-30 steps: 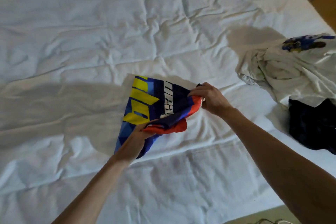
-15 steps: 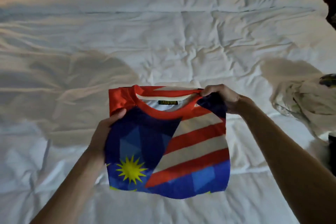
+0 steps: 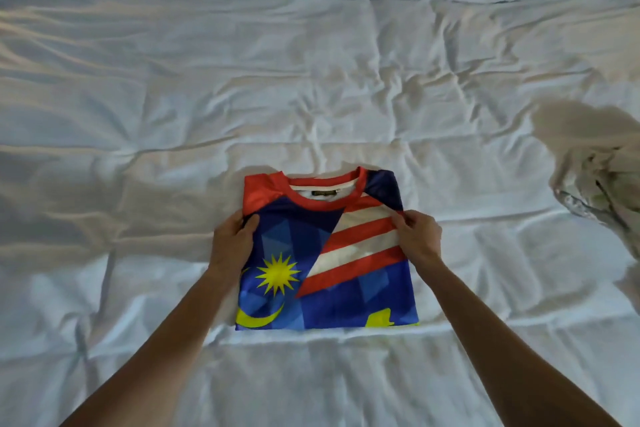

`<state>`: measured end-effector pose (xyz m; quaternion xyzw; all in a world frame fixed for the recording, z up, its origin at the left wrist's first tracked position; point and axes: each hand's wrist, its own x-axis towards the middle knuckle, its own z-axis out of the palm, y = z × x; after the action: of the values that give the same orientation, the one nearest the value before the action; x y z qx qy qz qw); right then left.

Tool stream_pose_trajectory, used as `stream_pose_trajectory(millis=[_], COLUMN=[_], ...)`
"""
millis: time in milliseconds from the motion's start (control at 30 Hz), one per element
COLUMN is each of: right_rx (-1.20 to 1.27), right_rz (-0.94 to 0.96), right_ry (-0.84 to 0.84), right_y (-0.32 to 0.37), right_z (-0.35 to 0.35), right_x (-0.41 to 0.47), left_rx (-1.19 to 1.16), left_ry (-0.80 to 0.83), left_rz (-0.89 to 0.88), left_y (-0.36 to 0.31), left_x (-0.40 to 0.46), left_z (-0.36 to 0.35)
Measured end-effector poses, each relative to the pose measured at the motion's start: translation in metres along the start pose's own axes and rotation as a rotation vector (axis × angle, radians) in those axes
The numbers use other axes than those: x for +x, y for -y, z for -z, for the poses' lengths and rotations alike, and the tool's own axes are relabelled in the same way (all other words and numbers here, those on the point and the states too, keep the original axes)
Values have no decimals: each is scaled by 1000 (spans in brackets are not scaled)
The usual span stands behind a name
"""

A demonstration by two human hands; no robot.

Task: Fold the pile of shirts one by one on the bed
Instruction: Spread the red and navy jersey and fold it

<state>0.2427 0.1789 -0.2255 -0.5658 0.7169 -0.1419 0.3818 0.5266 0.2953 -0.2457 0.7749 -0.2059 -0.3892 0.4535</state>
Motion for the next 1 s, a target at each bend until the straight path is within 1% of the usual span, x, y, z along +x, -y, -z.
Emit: stream_pose_trajectory(millis=[67, 133, 200, 233, 300, 367, 433, 500, 567, 600, 667, 700, 733, 767, 800, 833, 867, 933, 1000], right_rx=[-38, -34, -48, -68, -119, -140, -124, -89, -86, -115, -151, -160, -195, -253, -292, -305, -304, -343, -516], right_rz=[-3, -22, -64, -98, -158, -157, -116, -86, -79, -93, -156, -195, -200, -147, -37, 114, 272, 558, 738], right_ry=[-39, -66, -94, -98, -80, -70, -91, -163, -224, -209, -135, -127, -164, -223, -274, -282, -225, -26, 120], right_y=[-5, -10, -17, -21, -31, -40, -46, -48, -51, -52, -55, -54, -51, -48, -42, -35, -28, -27, -37], right_z=[-4, -8, -6, -4, 0, 1, 4, 9, 14, 15, 11, 8, 4, -2, -8, -15, -24, -44, -57], right_x=[-13, -35, -58, -69, -87, -98, -104, -108, -112, -114, -120, -124, -127, -130, -133, -136, -136, -128, -107], left_rx=[148, 266, 324, 352, 419, 517, 562, 520, 485, 509, 583, 629, 699, 767, 815, 844, 842, 851, 987], left_ry=[-39, -144, -265, -299, -309, -268, -245, -262, -270, -254, -219, -246, -302, -377, -425, -429, -379, -170, 14], left_rz=[-45, -8, -21, -28, -14, -48, -153, -290, -377, -363, -206, -143, -151, -219, -336, -453, -540, -615, -653], left_y=[3, 5, 4, 8, 20, 35, 43, 41, 41, 41, 46, 46, 46, 44, 38, 32, 25, 24, 37], left_x=[-10, -31, -60, -74, -97, -114, -123, -126, -127, -130, -137, -140, -141, -140, -138, -133, -127, -113, -95], left_z=[1, 2, 4, 5, 8, 13, 18, 25, 29, 30, 31, 30, 29, 24, 17, 5, -9, -41, -59])
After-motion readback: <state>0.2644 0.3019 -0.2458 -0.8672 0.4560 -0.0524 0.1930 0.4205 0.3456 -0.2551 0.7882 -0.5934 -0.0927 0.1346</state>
